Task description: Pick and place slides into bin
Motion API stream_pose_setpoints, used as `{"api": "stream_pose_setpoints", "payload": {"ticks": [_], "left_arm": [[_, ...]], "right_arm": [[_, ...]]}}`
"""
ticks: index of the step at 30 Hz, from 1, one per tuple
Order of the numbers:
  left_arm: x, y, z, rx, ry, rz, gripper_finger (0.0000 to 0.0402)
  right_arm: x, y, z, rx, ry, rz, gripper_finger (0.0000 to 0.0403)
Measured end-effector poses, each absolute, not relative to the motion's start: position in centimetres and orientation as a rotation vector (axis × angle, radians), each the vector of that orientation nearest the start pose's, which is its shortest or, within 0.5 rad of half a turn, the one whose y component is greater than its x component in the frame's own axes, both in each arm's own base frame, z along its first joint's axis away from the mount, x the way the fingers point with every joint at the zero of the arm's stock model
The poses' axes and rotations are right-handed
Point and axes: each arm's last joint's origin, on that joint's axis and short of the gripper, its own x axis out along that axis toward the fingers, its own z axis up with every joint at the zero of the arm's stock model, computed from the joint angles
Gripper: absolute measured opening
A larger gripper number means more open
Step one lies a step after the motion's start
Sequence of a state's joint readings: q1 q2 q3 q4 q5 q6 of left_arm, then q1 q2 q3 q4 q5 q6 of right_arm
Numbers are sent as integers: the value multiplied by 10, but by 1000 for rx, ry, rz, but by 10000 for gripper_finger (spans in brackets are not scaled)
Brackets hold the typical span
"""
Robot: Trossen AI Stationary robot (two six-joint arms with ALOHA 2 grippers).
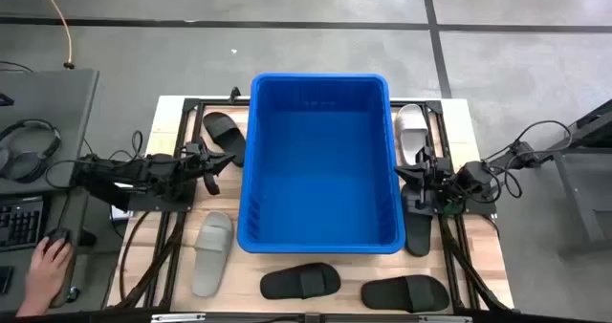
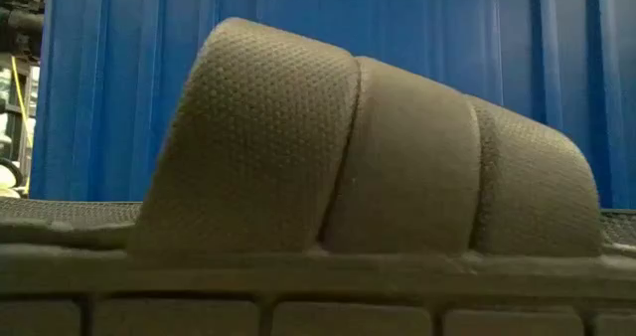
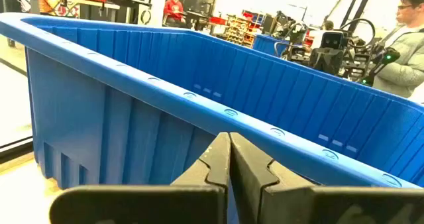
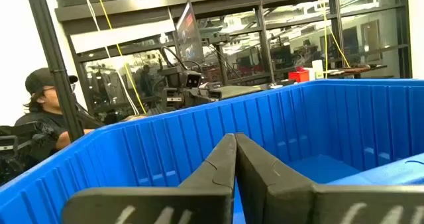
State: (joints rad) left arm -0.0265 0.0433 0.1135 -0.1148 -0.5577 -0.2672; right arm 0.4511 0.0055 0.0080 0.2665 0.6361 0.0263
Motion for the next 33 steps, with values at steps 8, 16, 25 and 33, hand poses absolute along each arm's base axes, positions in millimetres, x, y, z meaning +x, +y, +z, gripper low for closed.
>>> {"api": "stream_pose_setpoints", "payload": {"ticks": [8,16,25,33], "left_arm": [[89,13,188,-249,-29,534,1],[90,12,198,-510,-179,449,1],[88,11,211,-604,-320,387,1],[88,11,210,-787,-352,362,1]], "right_arm": [[87,23,190,204,-237,-176,0],[87,23,190,366,-251,-159,0],[86,23,193,427,-285,-157,0],[86,22,195,581,-320,-135,0]]}}
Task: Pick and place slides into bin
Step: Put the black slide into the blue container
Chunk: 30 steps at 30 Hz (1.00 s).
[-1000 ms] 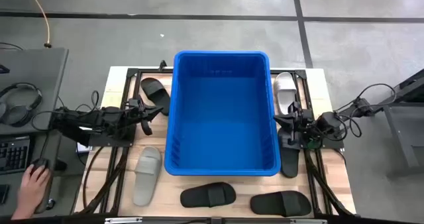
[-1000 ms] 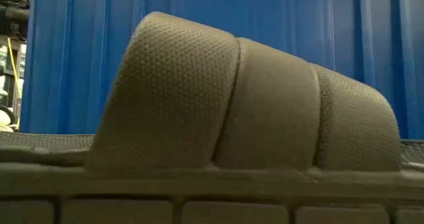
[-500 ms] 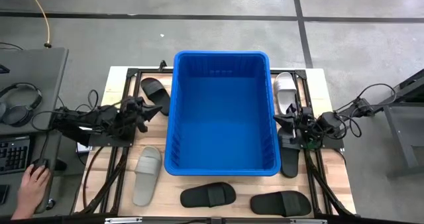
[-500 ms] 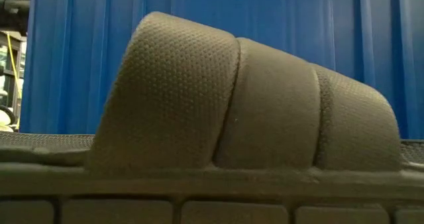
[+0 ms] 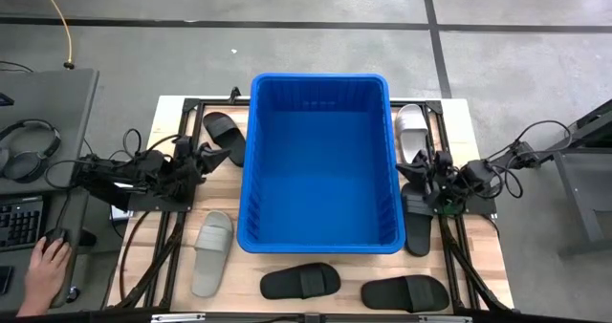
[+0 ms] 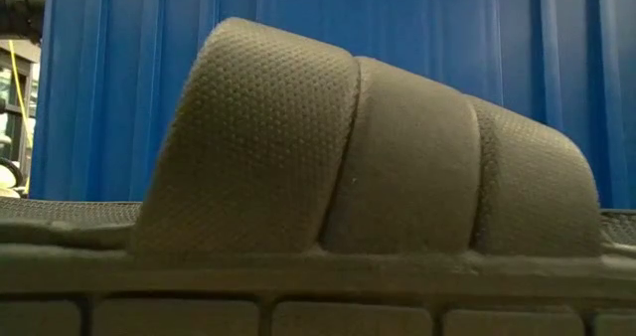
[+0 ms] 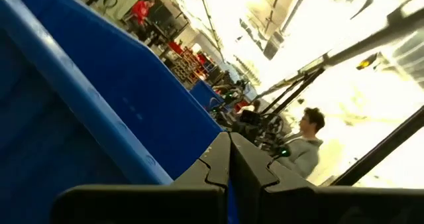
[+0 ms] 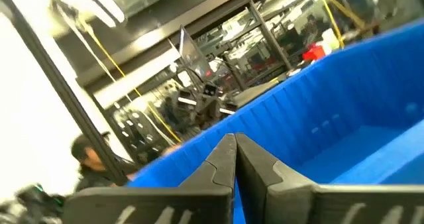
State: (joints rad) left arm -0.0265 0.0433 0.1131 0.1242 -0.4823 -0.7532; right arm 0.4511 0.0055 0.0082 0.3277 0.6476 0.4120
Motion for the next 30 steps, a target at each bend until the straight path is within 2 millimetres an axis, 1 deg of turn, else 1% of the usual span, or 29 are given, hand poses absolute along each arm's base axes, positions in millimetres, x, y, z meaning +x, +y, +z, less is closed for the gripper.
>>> {"api": "stream_pose_setpoints", "payload": {"ticks": [2,4,6,8,12,17,24,27,30], "left_arm": [[88,11,210,-835,-361,350,1],[89,11,210,-860,-361,330,1],[89,10,210,-884,-368,321,1],[88,11,211,-888,-376,335,1],[88,11,210,-872,-369,356,1],[89,11,209,-876,-362,343,1],[87,14,210,-882,-426,460,1],[85,15,215,-968,-514,459,1],[83,15,221,-995,-574,429,1]], "right_arm": [[85,21,196,654,-341,-158,0],[85,20,196,681,-351,-193,0],[84,19,197,721,-372,-191,0],[84,19,199,784,-398,-182,0],[82,17,201,820,-430,-228,0],[81,16,205,771,-444,-270,0],[78,14,215,780,-473,-277,0],[77,14,216,768,-474,-280,0],[77,14,215,768,-473,-281,0]]}}
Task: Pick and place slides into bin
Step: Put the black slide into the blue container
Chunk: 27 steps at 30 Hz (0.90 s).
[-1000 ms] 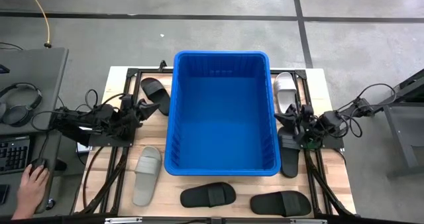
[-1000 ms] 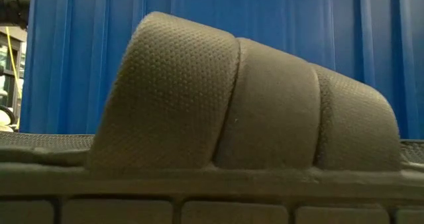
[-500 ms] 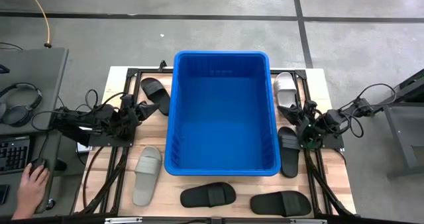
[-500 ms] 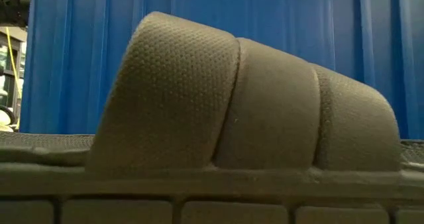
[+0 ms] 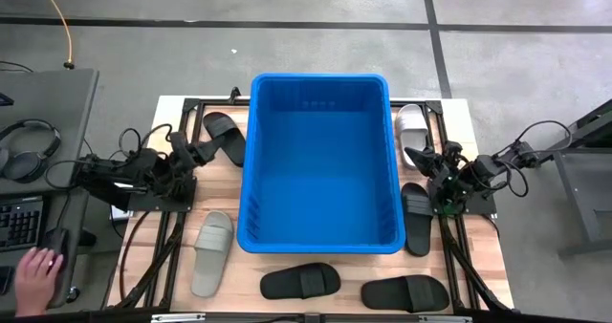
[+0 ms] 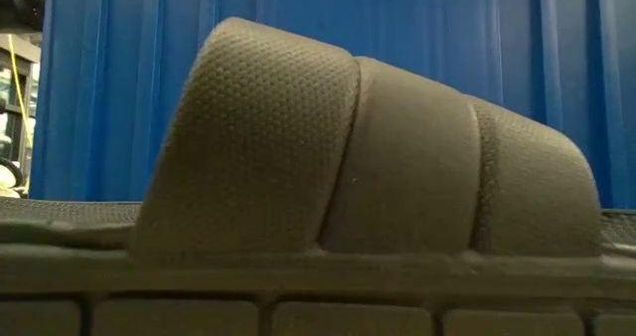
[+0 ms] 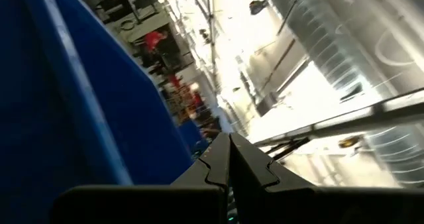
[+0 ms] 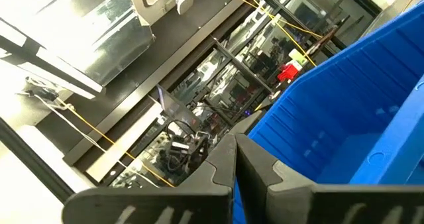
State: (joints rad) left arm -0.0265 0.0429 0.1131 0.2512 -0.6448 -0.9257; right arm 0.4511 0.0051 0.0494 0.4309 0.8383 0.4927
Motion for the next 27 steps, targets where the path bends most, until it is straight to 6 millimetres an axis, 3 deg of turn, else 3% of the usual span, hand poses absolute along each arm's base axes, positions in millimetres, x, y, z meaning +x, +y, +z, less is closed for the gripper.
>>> {"api": "stream_pose_setpoints", "payload": {"ticks": [5,9,18,27], "left_arm": [[81,16,225,-1118,-676,422,1],[74,15,244,-1121,-788,263,1],[72,12,301,-1080,-765,163,1],[77,12,356,-1054,-532,271,1]], "right_arm": [[77,14,216,770,-476,-281,0],[77,13,216,765,-473,-285,0],[78,12,212,750,-447,-368,0],[78,12,211,752,-442,-375,0]]}}
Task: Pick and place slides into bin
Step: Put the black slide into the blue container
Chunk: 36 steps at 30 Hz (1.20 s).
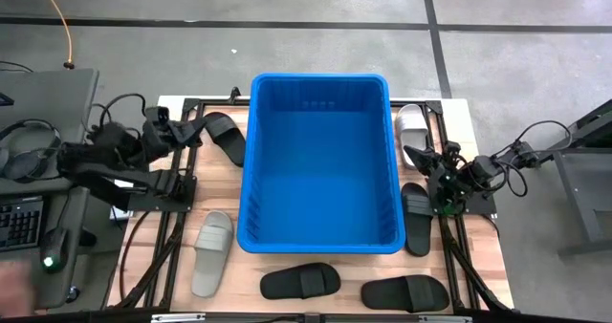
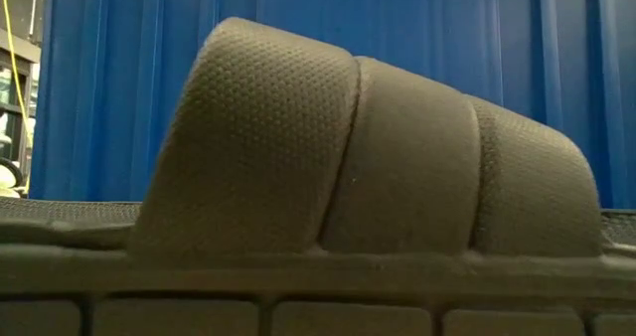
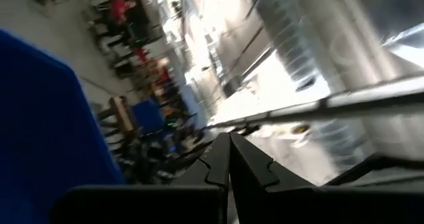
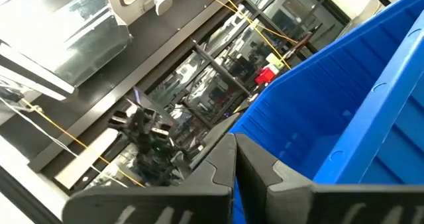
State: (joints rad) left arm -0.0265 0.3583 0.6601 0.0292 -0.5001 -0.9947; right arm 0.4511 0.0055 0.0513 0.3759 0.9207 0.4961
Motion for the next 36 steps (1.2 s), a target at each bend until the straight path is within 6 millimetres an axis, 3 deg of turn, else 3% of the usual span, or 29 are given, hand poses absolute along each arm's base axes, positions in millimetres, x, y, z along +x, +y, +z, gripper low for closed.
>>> {"api": "stream_pose_setpoints", "payload": {"ticks": [7,12,16,20,23,28,32,36], "left_arm": [[74,10,400,-877,-447,247,1],[66,8,427,-882,-308,213,7],[82,5,433,-865,-41,235,30],[91,4,454,-801,80,260,42],[82,7,476,-764,86,347,46],[48,11,503,-721,38,488,46],[25,13,521,-706,-46,502,47],[17,14,541,-715,-183,458,47]], "right_arm": [[79,13,209,738,-424,-381,0],[80,13,207,743,-407,-383,0],[81,13,203,754,-381,-394,0],[81,14,201,786,-373,-392,0],[81,14,201,787,-372,-395,0],[81,13,200,784,-371,-419,0],[81,13,200,776,-367,-423,0],[81,13,199,770,-364,-452,0]]}}
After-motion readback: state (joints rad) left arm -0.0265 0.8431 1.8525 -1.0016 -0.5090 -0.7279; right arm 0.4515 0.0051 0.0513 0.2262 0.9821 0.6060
